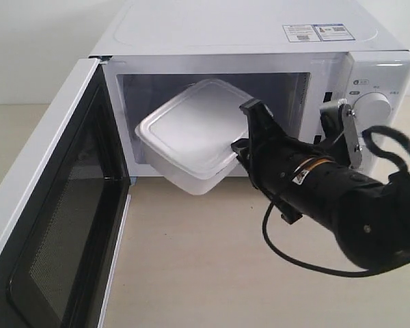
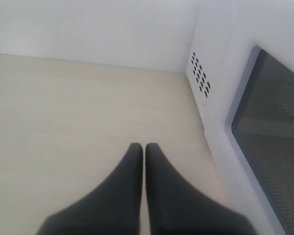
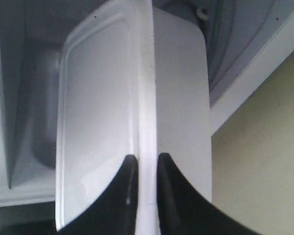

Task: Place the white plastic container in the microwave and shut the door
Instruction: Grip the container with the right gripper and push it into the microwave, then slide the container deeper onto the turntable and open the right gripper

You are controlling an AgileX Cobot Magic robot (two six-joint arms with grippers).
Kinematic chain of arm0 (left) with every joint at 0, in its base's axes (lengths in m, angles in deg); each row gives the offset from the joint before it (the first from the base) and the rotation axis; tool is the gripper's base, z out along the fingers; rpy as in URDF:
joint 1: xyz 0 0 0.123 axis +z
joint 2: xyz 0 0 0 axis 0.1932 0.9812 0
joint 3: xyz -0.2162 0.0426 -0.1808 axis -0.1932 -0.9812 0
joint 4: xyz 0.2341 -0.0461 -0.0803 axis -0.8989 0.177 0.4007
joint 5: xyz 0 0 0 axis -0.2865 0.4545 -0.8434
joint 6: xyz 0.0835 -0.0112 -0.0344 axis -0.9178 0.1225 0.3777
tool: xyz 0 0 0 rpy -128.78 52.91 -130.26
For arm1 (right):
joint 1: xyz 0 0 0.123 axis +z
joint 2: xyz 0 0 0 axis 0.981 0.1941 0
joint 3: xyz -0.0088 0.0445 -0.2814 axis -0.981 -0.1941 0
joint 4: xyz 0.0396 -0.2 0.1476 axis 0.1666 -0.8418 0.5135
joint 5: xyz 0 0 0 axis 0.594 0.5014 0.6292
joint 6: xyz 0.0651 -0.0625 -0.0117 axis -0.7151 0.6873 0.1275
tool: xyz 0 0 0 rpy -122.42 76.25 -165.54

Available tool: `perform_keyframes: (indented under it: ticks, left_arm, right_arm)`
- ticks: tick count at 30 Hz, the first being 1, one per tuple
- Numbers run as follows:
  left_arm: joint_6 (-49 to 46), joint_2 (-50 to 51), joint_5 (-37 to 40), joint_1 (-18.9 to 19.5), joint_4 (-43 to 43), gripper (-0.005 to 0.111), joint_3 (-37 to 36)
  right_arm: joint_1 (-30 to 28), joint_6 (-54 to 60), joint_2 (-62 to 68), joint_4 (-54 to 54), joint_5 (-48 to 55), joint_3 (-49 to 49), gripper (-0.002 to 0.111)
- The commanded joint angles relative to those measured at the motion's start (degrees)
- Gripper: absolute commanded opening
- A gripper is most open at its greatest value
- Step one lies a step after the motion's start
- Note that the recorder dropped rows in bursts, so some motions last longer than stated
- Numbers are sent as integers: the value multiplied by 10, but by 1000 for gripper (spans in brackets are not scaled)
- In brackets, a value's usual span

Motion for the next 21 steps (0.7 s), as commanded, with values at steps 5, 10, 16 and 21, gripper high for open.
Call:
perform_keyframes:
  ticks: [5, 10, 16, 21]
  left_arm:
    - [1, -2, 0, 2, 3, 4, -2]
    - [1, -2, 0, 2, 3, 4, -2]
    - [1, -2, 0, 2, 3, 4, -2]
    - [1, -2, 0, 2, 3, 4, -2]
  right_arm:
    - [39, -34, 56, 187, -138, 1, 0]
    - [39, -45, 71, 192, -138, 24, 0]
    - [39, 2, 109, 223, -107, 111, 0]
    - [39, 73, 164, 245, -90, 210, 0]
